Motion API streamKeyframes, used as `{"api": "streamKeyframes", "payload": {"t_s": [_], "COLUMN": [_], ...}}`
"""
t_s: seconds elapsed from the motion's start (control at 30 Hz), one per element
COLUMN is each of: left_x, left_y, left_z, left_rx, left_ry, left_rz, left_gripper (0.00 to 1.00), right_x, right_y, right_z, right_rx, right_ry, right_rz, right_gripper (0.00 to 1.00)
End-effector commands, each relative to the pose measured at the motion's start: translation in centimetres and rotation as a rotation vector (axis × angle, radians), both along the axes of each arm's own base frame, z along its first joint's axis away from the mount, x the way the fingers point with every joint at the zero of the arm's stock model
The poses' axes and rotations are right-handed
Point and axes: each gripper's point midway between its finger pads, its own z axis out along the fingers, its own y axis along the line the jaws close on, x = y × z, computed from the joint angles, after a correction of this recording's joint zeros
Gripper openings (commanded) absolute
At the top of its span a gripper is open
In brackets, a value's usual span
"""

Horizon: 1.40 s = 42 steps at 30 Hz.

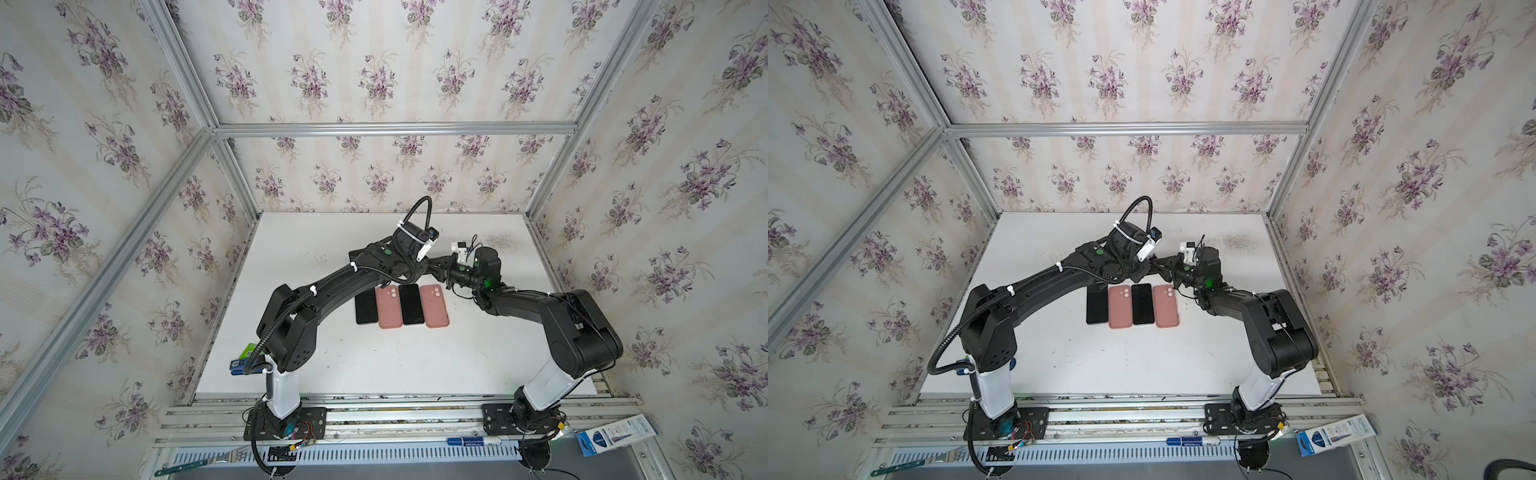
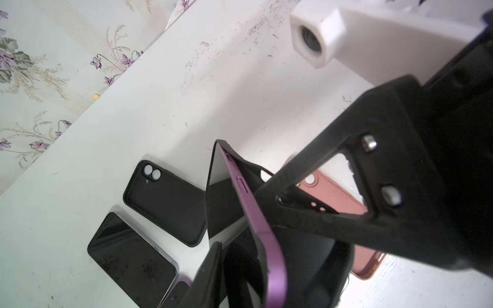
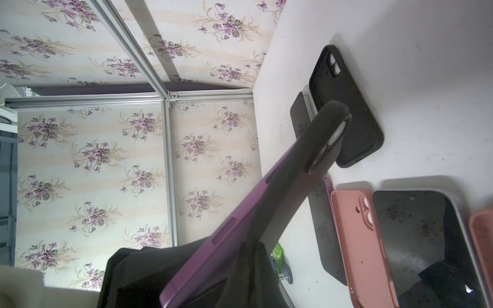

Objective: Take the phone out of the phone case
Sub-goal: Remove the phone case from the phone, then place the phone at the top-center of the table.

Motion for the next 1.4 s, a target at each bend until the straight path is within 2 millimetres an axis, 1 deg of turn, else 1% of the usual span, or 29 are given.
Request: {"api": "streamKeyframes", "payload": {"t_s": [0.0,0.1,0.37,0.53,0.6,0.7,0.8,0.87,0.93,1.0,1.07,1.13,1.27,1.3,1.37], "left_x": [0.1,-0.1,-0.2,-0.1,0.2,1.0,2.0,2.4,2.9,3.4,3.9,4.5,5.9,6.2,6.7], "left_y": [0.2,0.1,0.3,0.2,0.3,0.9,1.6,1.9,2.2,2.2,2.0,1.6,0.2,-0.1,-0.9], "left_z": [1.1,1.4,1.5,2.2,2.5,3.8,6.0,7.7,9.1,9.7,9.5,8.6,6.6,5.9,5.1], "left_rx": [-0.013,-0.034,-0.046,-0.057,-0.055,-0.043,-0.032,-0.025,-0.017,0.002,0.03,0.064,0.135,0.156,0.182], "left_ry": [-0.018,-0.008,0.003,-0.009,-0.023,-0.07,-0.144,-0.194,-0.242,-0.271,-0.285,-0.287,-0.3,-0.299,-0.305], "left_rz": [-0.015,-0.03,-0.047,-0.048,-0.033,0.007,0.044,0.056,0.068,0.061,0.055,0.042,0.015,0.006,-0.013], "left_gripper": [0.27,0.26,0.15,0.08,0.06,0.03,0.01,0.01,0.01,0.01,0.01,0.01,0.0,0.0,0.0], "right_x": [-0.2,-0.5,-1.3,-1.4,-1.5,-1.7,-2.1,-2.2,-2.4,-2.4,-2.2,-1.6,0.1,0.6,1.4], "right_y": [0.4,0.5,0.3,0.0,0.0,-0.3,-1.2,-2.3,-3.8,-5.3,-6.9,-8.0,-9.4,-9.7,-10.3], "right_z": [2.4,2.2,2.1,1.8,1.3,0.2,-1.2,-2.2,-3.2,-3.8,-4.2,-4.0,-3.4,-3.2,-3.2], "right_rx": [0.032,0.019,-0.01,-0.015,-0.027,-0.077,-0.155,-0.216,-0.276,-0.315,-0.356,-0.383,-0.418,-0.422,-0.432], "right_ry": [-0.098,-0.094,-0.097,-0.083,-0.067,-0.026,0.024,0.067,0.115,0.154,0.183,0.19,0.202,0.205,0.217], "right_rz": [0.042,0.053,0.062,0.055,0.058,0.06,0.054,0.044,0.03,0.014,0.001,-0.001,0.01,0.011,0.01], "right_gripper": [0.0,0.0,0.0,0.0,0.0,0.0,0.0,0.0,0.0,0.0,0.0,0.0,0.0,0.0,0.0]}}
